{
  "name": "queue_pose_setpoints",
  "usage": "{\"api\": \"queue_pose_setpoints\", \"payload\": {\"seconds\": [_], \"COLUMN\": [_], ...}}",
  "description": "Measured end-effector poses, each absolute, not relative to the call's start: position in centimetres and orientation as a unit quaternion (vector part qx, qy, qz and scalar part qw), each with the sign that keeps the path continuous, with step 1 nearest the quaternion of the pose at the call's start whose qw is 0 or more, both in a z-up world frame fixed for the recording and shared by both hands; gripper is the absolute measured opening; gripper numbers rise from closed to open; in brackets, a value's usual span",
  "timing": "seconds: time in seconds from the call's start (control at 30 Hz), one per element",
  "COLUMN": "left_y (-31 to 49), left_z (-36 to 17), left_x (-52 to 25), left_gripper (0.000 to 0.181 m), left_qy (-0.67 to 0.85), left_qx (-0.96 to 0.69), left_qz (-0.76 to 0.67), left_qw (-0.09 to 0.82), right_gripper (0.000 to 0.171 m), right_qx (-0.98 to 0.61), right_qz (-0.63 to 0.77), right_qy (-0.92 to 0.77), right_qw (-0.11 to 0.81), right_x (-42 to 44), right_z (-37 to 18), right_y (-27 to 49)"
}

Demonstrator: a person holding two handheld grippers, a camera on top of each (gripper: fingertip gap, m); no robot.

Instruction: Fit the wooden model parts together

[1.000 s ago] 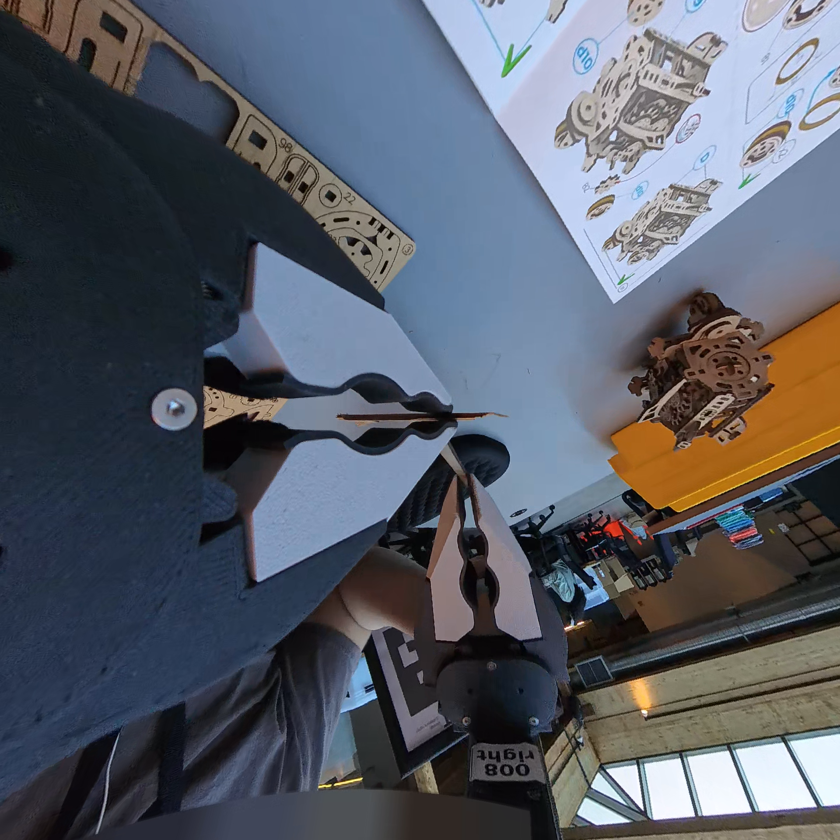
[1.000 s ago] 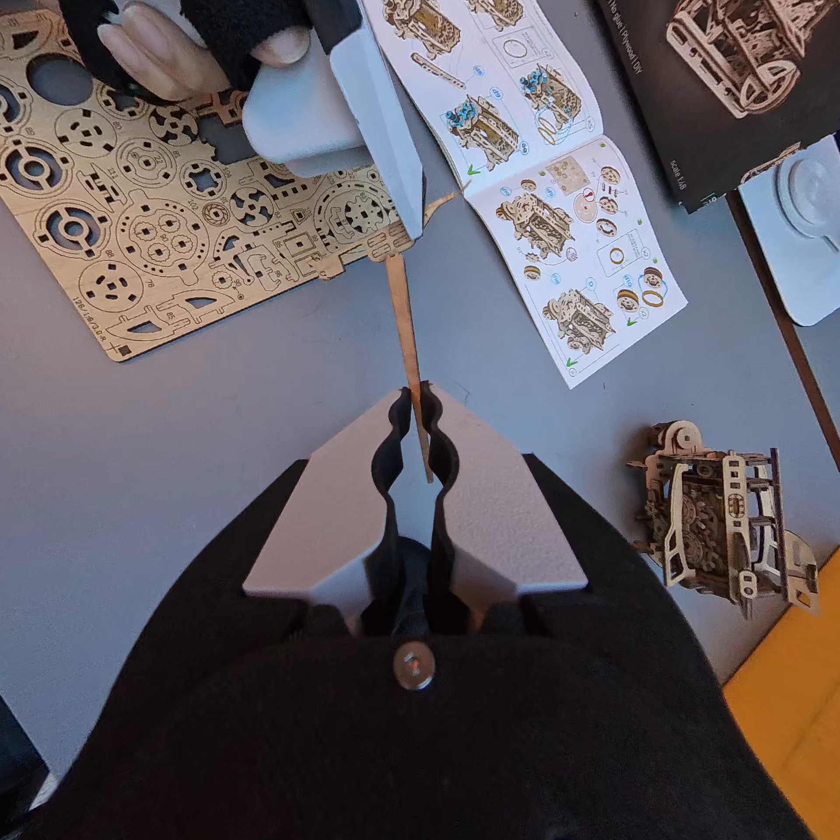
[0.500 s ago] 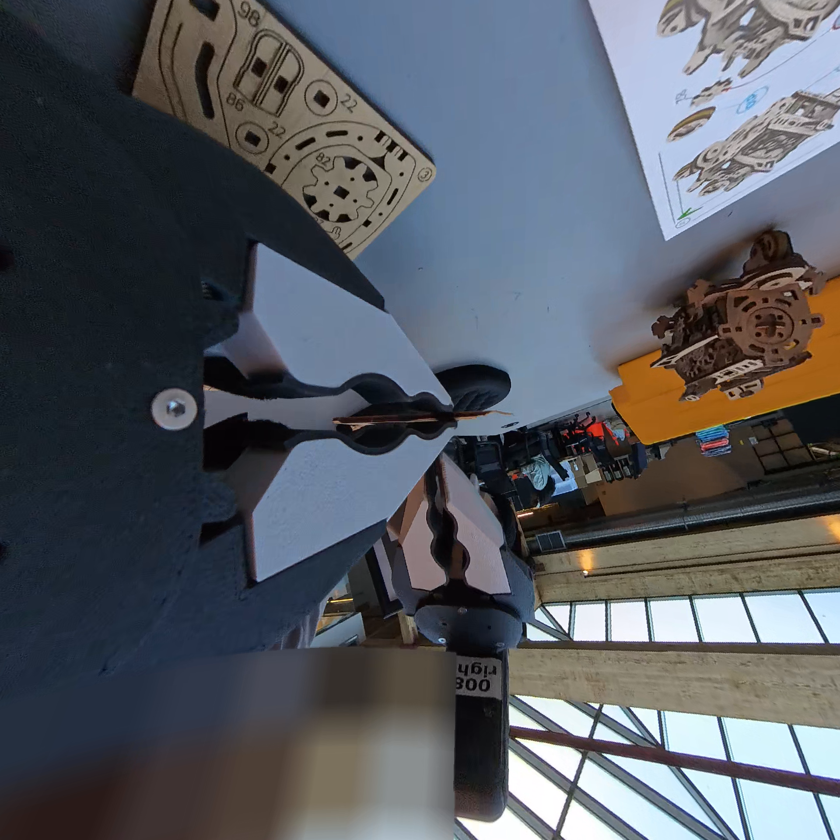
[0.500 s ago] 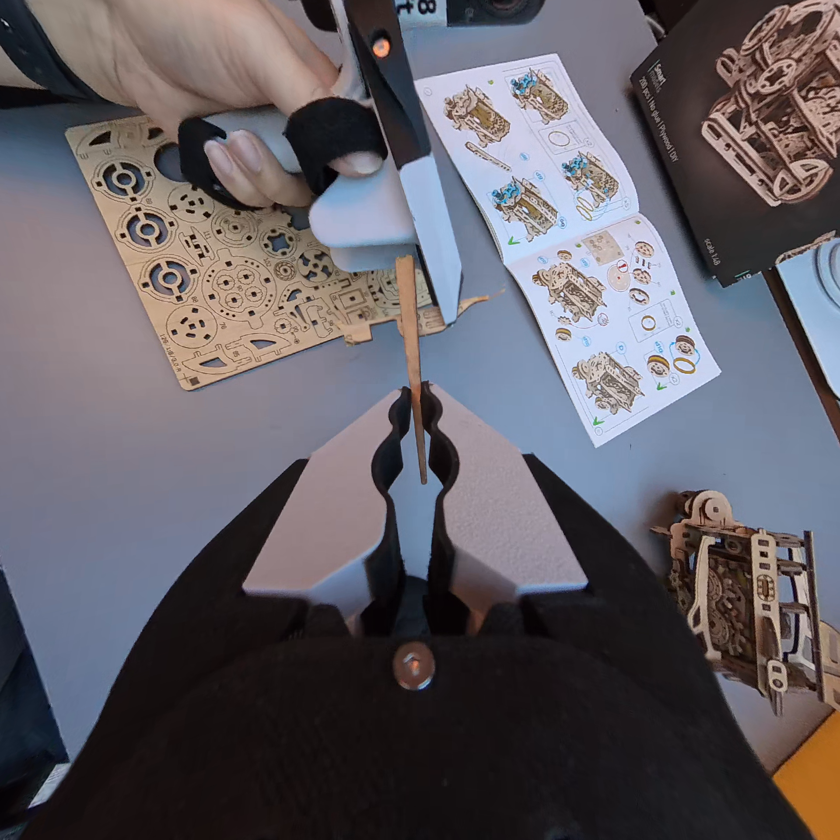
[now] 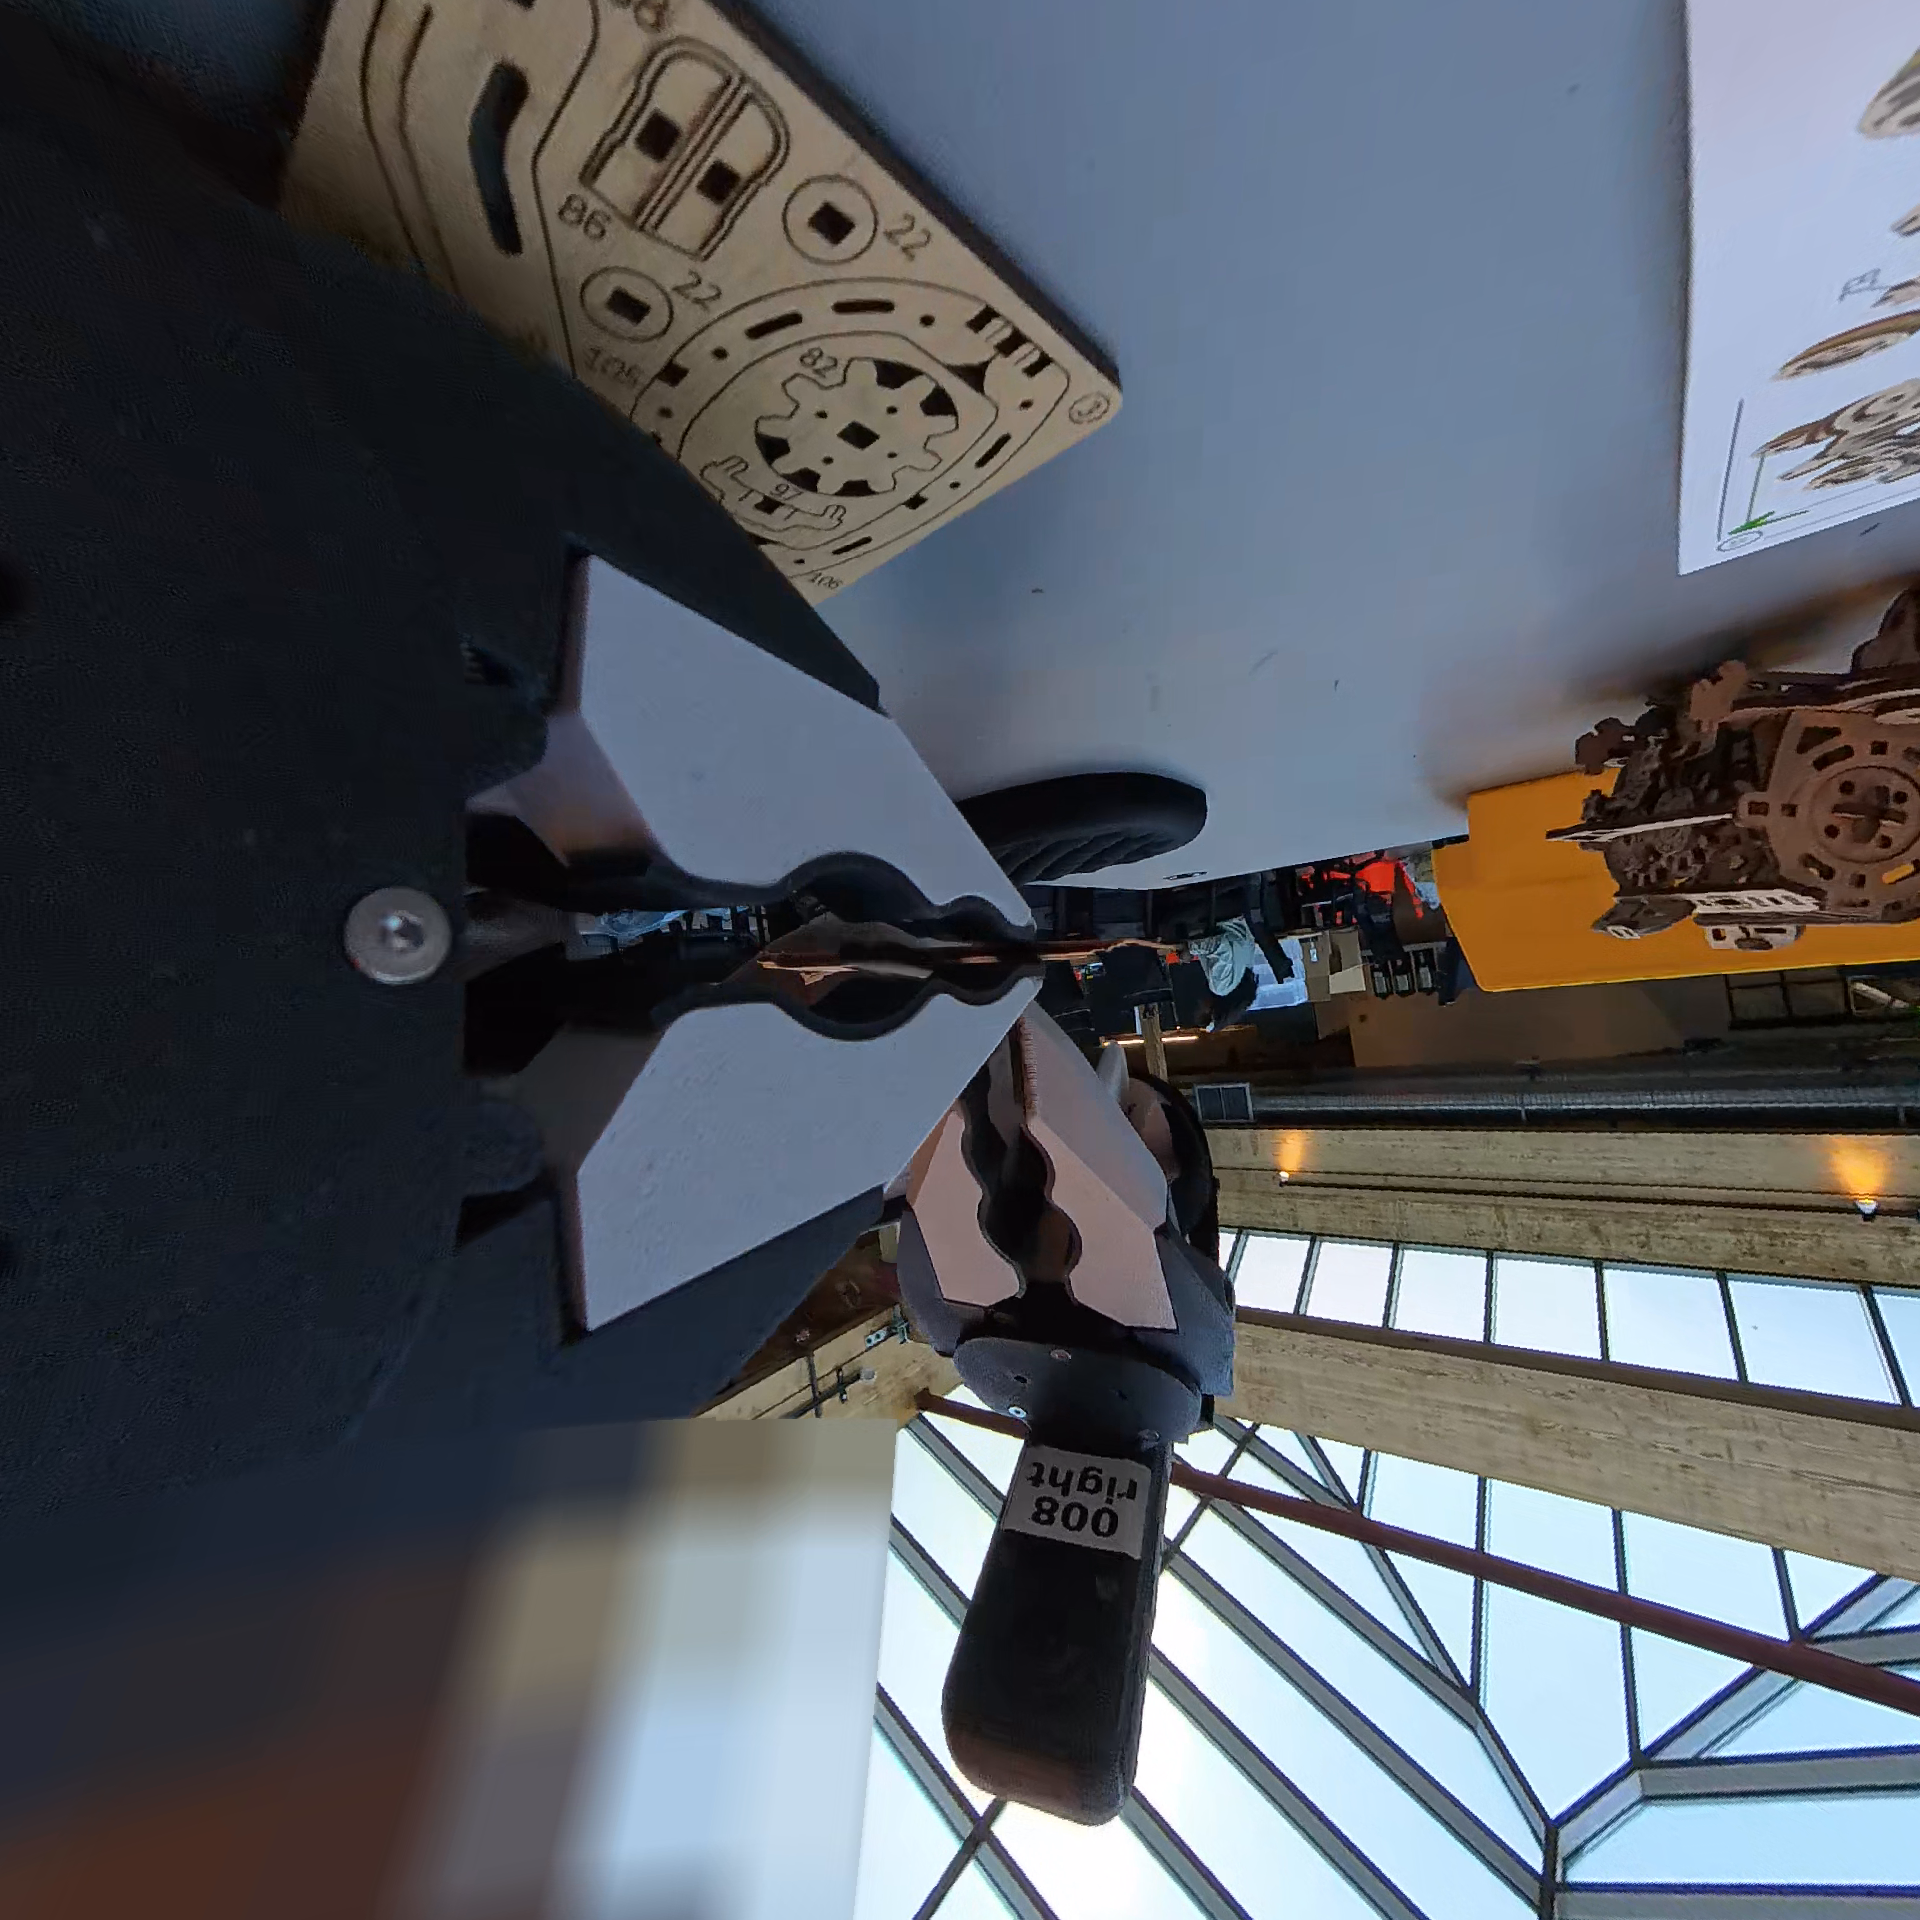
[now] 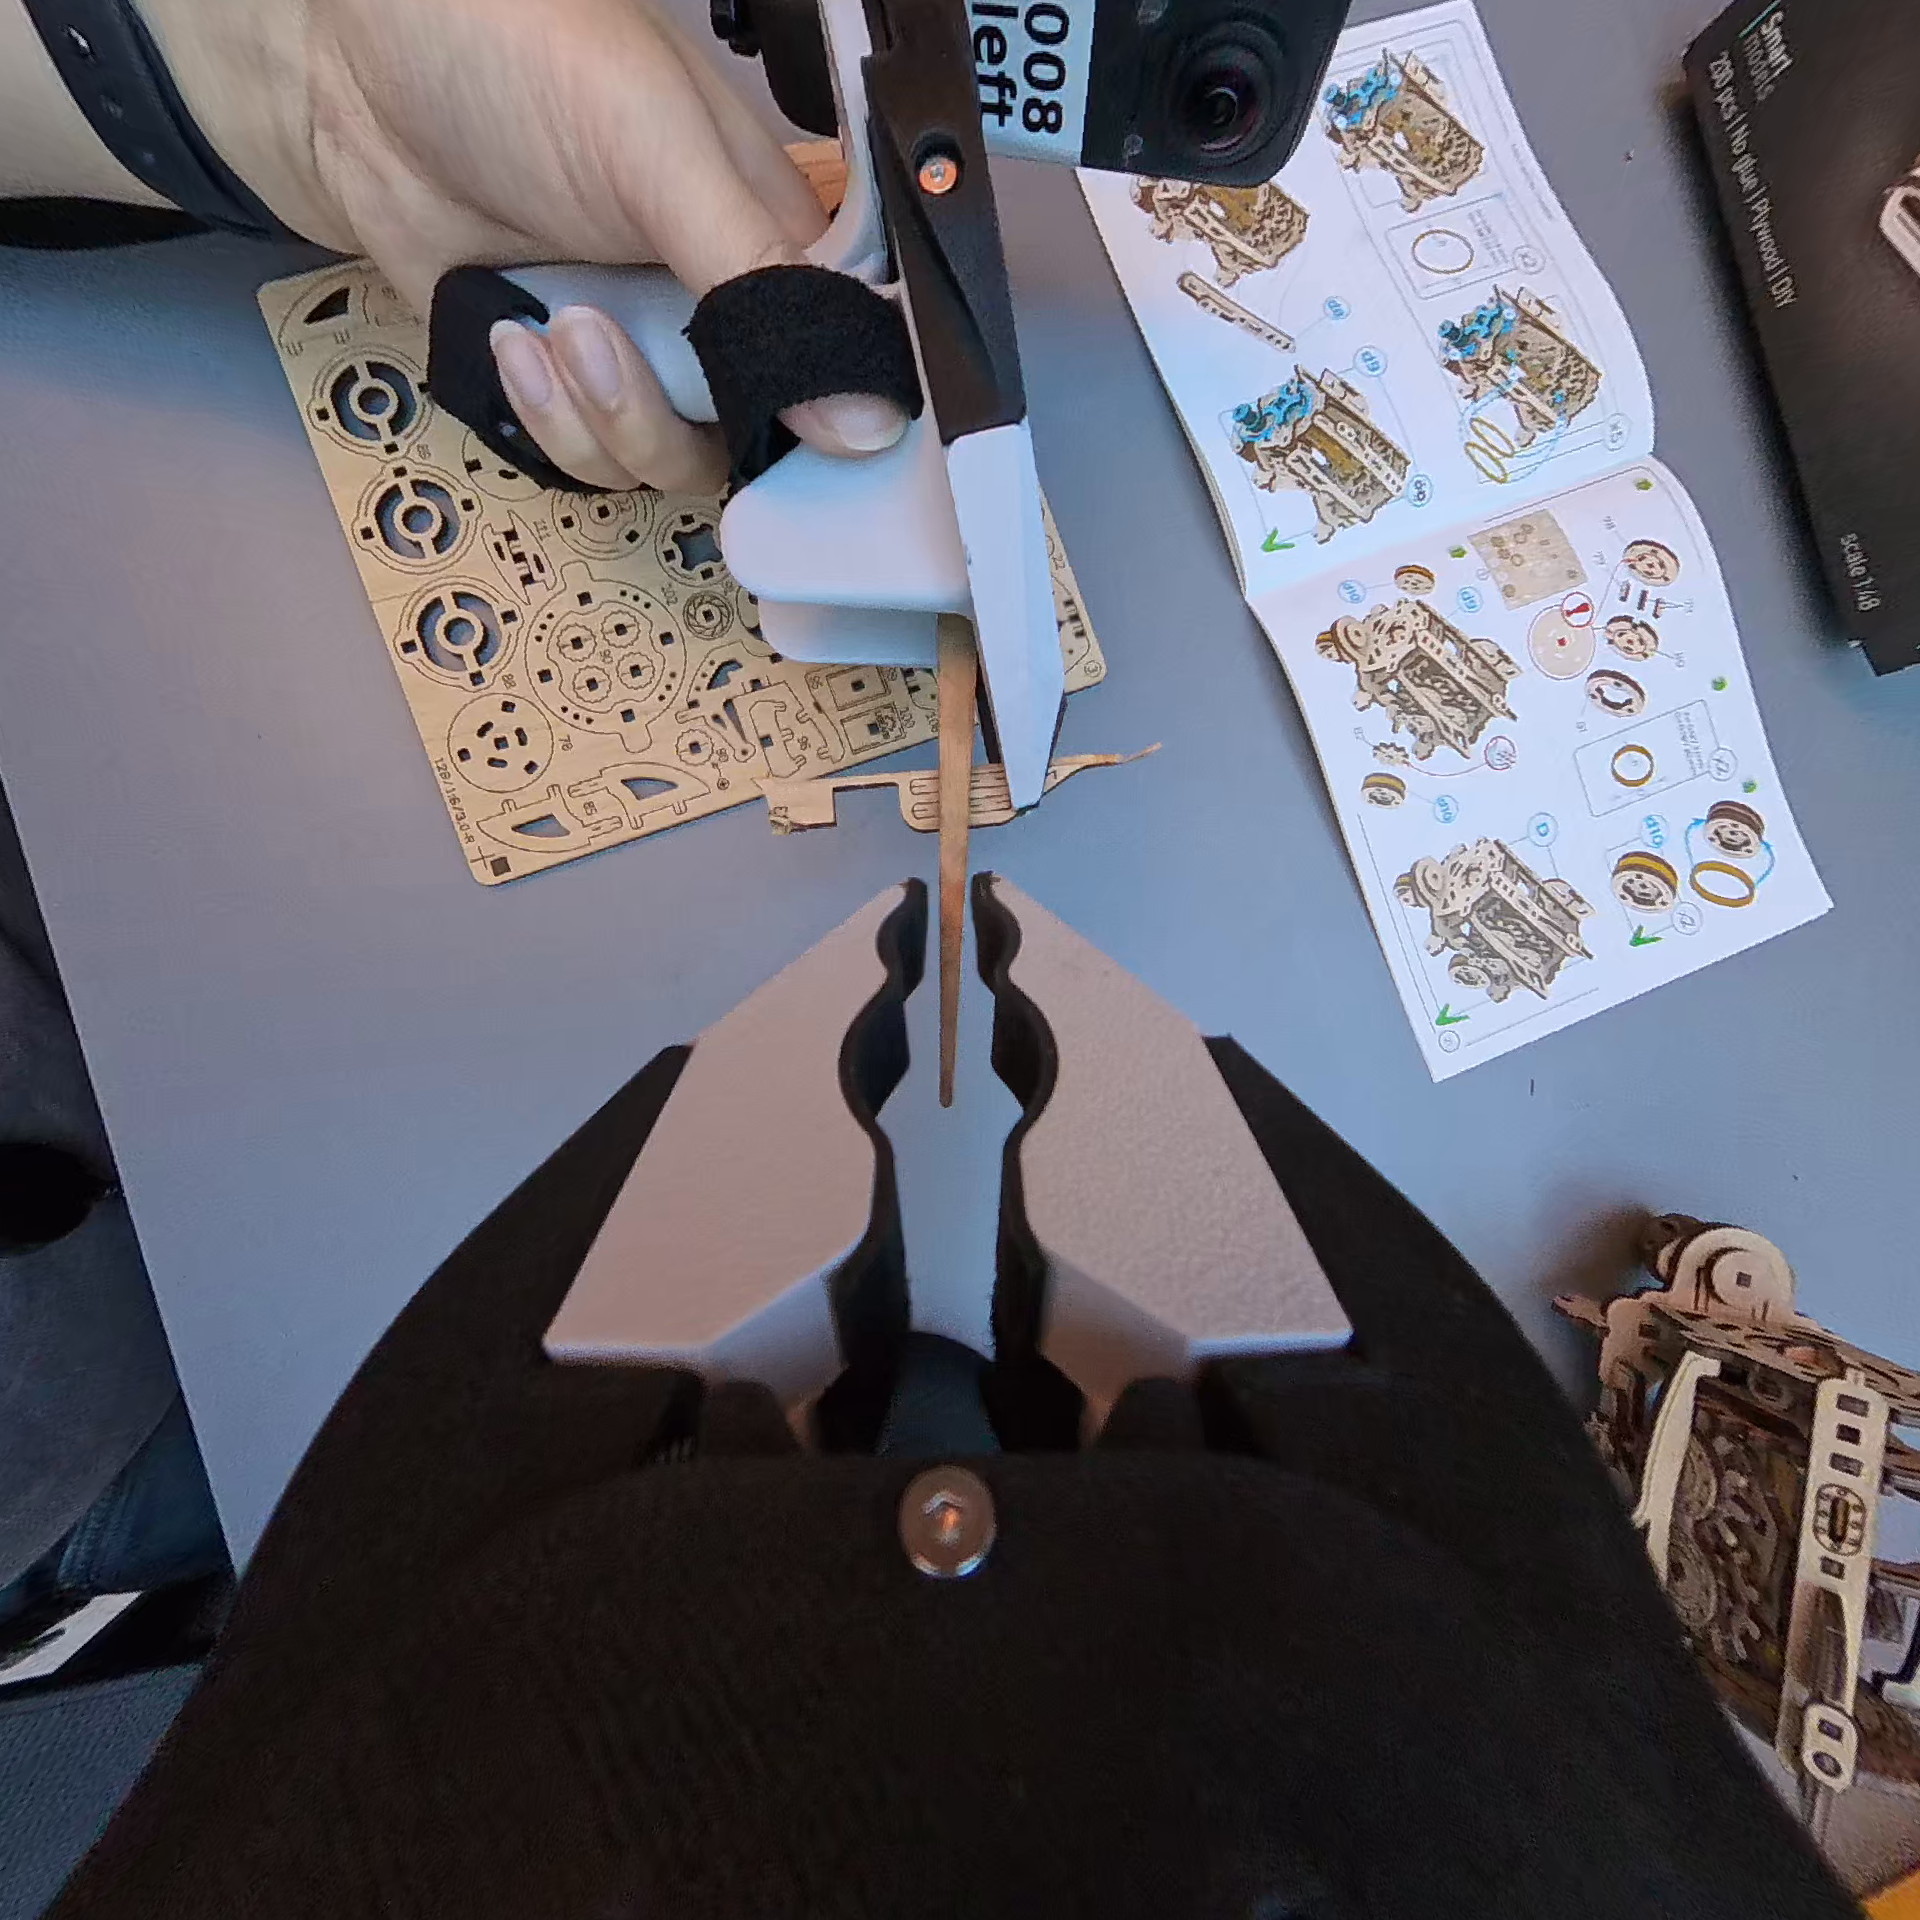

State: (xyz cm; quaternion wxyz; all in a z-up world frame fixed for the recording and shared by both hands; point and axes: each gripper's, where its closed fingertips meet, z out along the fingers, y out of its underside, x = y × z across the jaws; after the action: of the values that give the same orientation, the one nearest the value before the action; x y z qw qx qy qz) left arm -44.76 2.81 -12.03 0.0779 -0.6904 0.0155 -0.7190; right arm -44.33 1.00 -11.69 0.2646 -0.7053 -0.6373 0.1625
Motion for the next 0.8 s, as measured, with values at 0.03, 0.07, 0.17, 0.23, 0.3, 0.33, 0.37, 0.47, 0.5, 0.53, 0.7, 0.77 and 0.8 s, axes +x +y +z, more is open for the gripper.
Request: {"api": "queue_pose_setpoints", "payload": {"seconds": [0.03,0.07,0.17,0.23,0.3,0.33,0.37,0.47,0.5,0.53,0.7,0.77,0.8], "left_y": [2.9,2.9,3.1,3.2,3.4,3.5,3.5,3.5,3.4,3.3,2.7,2.5,2.4], "left_z": [-12.0,-11.9,-11.7,-11.5,-11.2,-11.0,-10.7,-9.4,-8.8,-8.2,-6.3,-6.1,-6.1], "left_x": [-44.8,-44.9,-45.1,-45.2,-45.4,-45.6,-45.7,-46.2,-46.3,-46.4,-46.5,-46.4,-46.3], "left_gripper": [0.000,0.000,0.000,0.000,0.000,0.000,0.000,0.000,0.000,0.000,0.000,0.000,0.000], "left_qy": [0.015,0.014,0.010,0.005,-0.002,-0.004,-0.005,-0.002,-0.001,0.002,0.007,0.012,0.013], "left_qx": [-0.690,-0.690,-0.688,-0.683,-0.677,-0.674,-0.671,-0.658,-0.651,-0.644,-0.613,-0.610,-0.609], "left_qz": [-0.719,-0.719,-0.721,-0.726,-0.730,-0.733,-0.736,-0.746,-0.752,-0.757,-0.783,-0.785,-0.786], "left_qw": [0.080,0.082,0.086,0.084,0.088,0.090,0.093,0.105,0.107,0.108,0.109,0.107,0.105], "right_gripper": [0.013,0.015,0.028,0.035,0.042,0.046,0.049,0.083,0.084,0.083,0.073,0.064,0.058], "right_qx": [-0.705,-0.704,-0.699,-0.692,-0.647,-0.608,-0.579,-0.612,-0.621,-0.615,-0.574,-0.565,-0.556], "right_qz": [0.168,0.174,0.196,0.225,0.315,0.368,0.406,0.431,0.439,0.460,0.498,0.523,0.525], "right_qy": [-0.634,-0.631,-0.616,-0.582,-0.524,-0.502,-0.464,-0.386,-0.377,-0.371,-0.419,-0.418,-0.420], "right_qw": [0.270,0.275,0.307,0.363,0.456,0.493,0.533,0.539,0.529,0.523,0.497,0.482,0.488], "right_x": [-44.4,-44.4,-44.4,-44.2,-44.2,-43.8,-43.1,-41.8,-41.8,-42.1,-45.6,-46.6,-46.9], "right_z": [-11.5,-11.4,-10.5,-8.8,-5.6,-4.4,-3.4,-5.7,-6.3,-6.1,-6.4,-6.7,-6.7], "right_y": [1.1,1.1,1.3,1.6,0.5,-0.6,-1.0,0.8,1.2,1.2,0.7,0.7,0.7]}}
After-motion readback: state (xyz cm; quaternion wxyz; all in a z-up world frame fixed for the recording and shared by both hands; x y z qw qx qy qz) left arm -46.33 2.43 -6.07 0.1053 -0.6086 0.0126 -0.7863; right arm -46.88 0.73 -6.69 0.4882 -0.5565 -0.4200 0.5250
